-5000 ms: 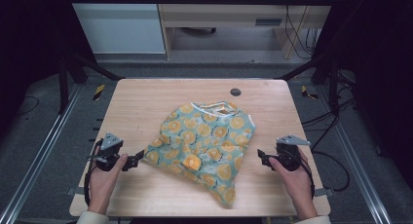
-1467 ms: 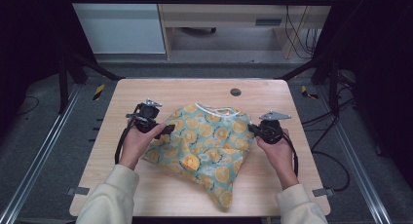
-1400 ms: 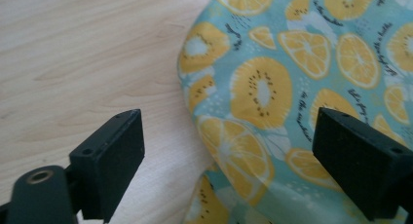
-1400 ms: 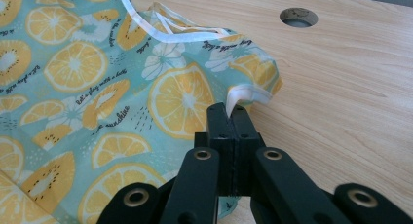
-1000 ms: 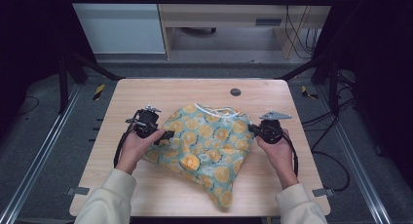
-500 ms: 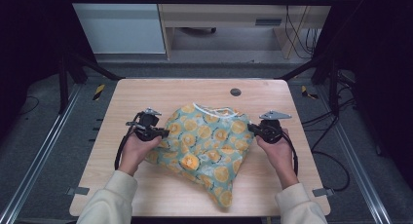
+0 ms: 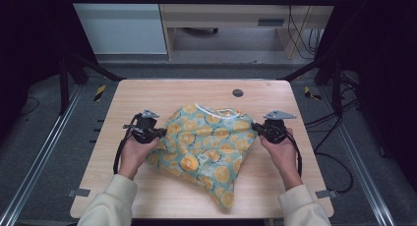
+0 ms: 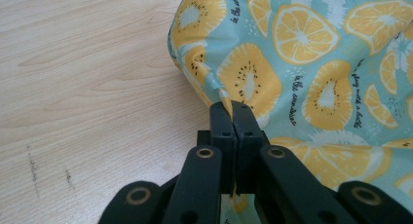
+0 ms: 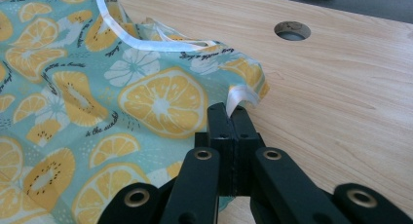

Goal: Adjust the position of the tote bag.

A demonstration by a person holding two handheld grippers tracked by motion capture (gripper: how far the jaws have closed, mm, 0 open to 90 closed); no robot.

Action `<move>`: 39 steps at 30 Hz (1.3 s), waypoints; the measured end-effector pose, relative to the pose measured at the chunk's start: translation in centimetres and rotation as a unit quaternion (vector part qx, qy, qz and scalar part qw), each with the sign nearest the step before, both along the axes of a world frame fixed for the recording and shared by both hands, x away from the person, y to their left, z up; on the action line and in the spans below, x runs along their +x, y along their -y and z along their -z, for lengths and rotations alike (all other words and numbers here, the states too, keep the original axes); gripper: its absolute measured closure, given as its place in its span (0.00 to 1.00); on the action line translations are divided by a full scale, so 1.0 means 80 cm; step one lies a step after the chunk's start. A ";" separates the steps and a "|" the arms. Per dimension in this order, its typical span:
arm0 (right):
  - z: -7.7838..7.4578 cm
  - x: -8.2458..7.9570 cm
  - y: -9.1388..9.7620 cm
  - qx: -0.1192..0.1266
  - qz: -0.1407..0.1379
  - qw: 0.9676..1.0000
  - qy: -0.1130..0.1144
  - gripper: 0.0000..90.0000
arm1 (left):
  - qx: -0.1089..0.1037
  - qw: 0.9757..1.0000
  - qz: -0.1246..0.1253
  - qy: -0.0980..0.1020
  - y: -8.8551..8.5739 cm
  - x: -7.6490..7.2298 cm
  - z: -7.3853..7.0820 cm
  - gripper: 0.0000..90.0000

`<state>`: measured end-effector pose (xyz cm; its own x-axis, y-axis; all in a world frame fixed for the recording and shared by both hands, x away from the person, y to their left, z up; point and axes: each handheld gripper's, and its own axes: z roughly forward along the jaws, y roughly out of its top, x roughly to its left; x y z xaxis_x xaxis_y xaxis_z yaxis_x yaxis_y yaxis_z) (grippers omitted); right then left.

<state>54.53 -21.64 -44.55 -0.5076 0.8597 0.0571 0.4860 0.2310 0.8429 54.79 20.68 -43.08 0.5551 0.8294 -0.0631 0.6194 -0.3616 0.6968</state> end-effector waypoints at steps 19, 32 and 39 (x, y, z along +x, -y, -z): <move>-0.006 -0.001 0.000 0.005 0.005 1.000 0.011 1.00 | -0.004 1.000 -0.004 0.020 -0.009 -0.004 -0.005 1.00; -0.023 -0.009 -0.001 0.014 0.001 0.999 0.041 1.00 | -0.015 0.999 -0.014 0.048 -0.014 -0.012 -0.015 1.00; -0.035 -0.016 -0.005 0.017 -0.002 0.998 0.058 1.00 | -0.019 0.998 -0.018 0.065 -0.019 -0.021 -0.020 1.00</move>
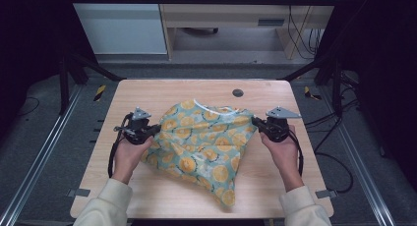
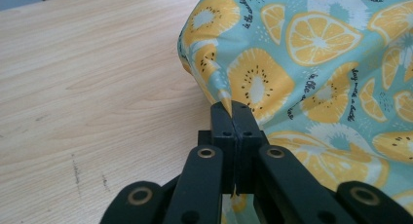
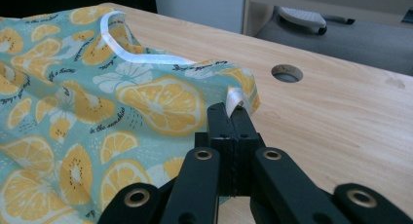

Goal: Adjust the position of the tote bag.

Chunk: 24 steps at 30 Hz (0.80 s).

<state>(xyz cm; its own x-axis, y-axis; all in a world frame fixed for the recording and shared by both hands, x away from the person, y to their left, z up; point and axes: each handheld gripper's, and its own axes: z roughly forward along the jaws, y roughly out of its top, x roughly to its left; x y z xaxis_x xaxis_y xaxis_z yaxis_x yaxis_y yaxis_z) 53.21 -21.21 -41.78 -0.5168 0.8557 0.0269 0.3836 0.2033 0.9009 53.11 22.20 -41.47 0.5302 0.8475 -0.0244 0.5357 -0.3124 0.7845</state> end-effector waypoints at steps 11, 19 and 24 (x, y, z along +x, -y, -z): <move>-0.016 -0.023 -0.005 0.008 -0.005 0.999 0.031 1.00 | -0.014 1.000 0.003 0.026 -0.009 -0.015 -0.010 1.00; -0.017 -0.033 -0.006 0.003 -0.008 0.999 0.031 1.00 | -0.022 0.999 0.003 0.044 -0.015 -0.025 -0.017 1.00; -0.020 -0.036 -0.010 0.001 -0.011 0.999 0.034 1.00 | -0.026 0.998 0.001 0.051 -0.020 -0.030 -0.019 1.00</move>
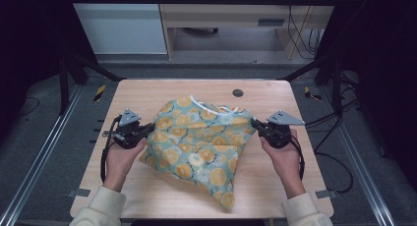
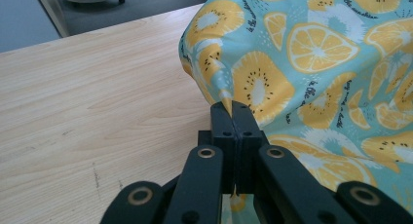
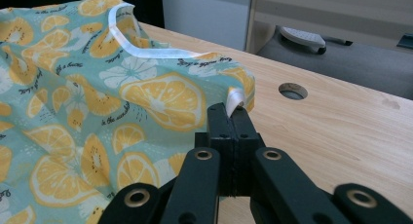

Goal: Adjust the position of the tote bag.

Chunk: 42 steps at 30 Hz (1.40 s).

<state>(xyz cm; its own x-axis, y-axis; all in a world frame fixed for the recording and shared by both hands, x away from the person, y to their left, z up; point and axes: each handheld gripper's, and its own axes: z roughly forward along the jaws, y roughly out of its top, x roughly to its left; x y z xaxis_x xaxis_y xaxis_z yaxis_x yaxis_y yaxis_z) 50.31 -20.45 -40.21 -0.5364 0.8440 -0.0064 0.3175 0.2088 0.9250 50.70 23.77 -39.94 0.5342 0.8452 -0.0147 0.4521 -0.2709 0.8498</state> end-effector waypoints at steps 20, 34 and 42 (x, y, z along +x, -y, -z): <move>-0.004 -0.003 0.004 0.013 -0.001 1.000 0.012 1.00 | 0.000 1.000 0.002 0.017 0.001 -0.003 0.000 1.00; -0.006 -0.008 0.001 0.016 -0.002 1.000 0.019 1.00 | -0.005 1.000 -0.001 0.027 -0.004 -0.013 -0.006 1.00; -0.008 -0.011 0.000 0.019 -0.003 0.999 0.026 1.00 | -0.014 0.999 0.000 0.033 -0.007 -0.015 -0.009 1.00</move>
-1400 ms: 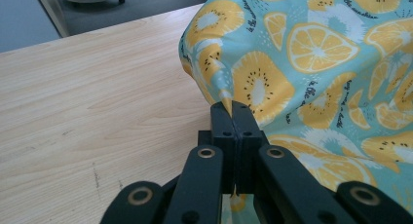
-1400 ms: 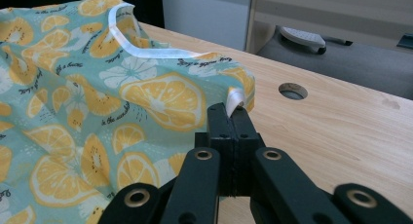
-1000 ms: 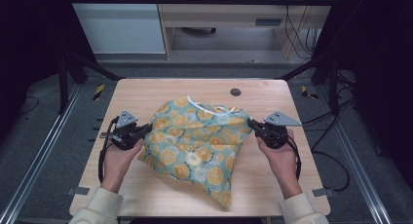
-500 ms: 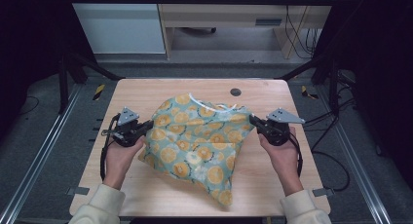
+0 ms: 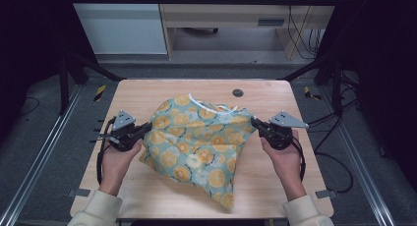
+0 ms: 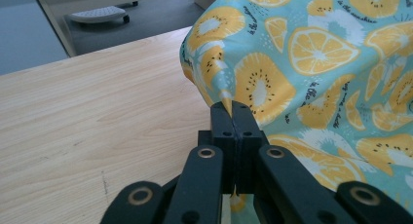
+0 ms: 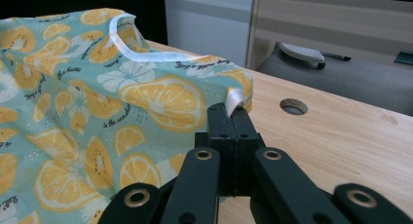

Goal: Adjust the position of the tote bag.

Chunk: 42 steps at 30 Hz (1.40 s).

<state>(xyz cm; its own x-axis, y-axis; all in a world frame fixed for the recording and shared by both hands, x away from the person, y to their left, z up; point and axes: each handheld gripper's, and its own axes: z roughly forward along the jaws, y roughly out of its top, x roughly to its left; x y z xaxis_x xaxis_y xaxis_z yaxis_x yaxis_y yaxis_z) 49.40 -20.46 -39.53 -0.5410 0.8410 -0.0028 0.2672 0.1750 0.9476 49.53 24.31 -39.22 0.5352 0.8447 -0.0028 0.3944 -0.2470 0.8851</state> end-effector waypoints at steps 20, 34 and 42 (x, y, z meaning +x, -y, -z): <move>0.002 -0.046 0.005 0.002 -0.010 1.000 0.010 1.00 | 0.016 0.999 0.002 0.037 0.000 -0.048 -0.009 1.00; 0.011 -0.066 0.004 -0.005 -0.021 1.000 0.011 1.00 | 0.012 0.999 0.012 0.048 -0.006 -0.073 0.001 1.00; 0.014 -0.076 0.004 -0.007 -0.025 1.000 0.010 1.00 | 0.005 0.998 0.019 0.054 -0.010 -0.086 0.009 1.00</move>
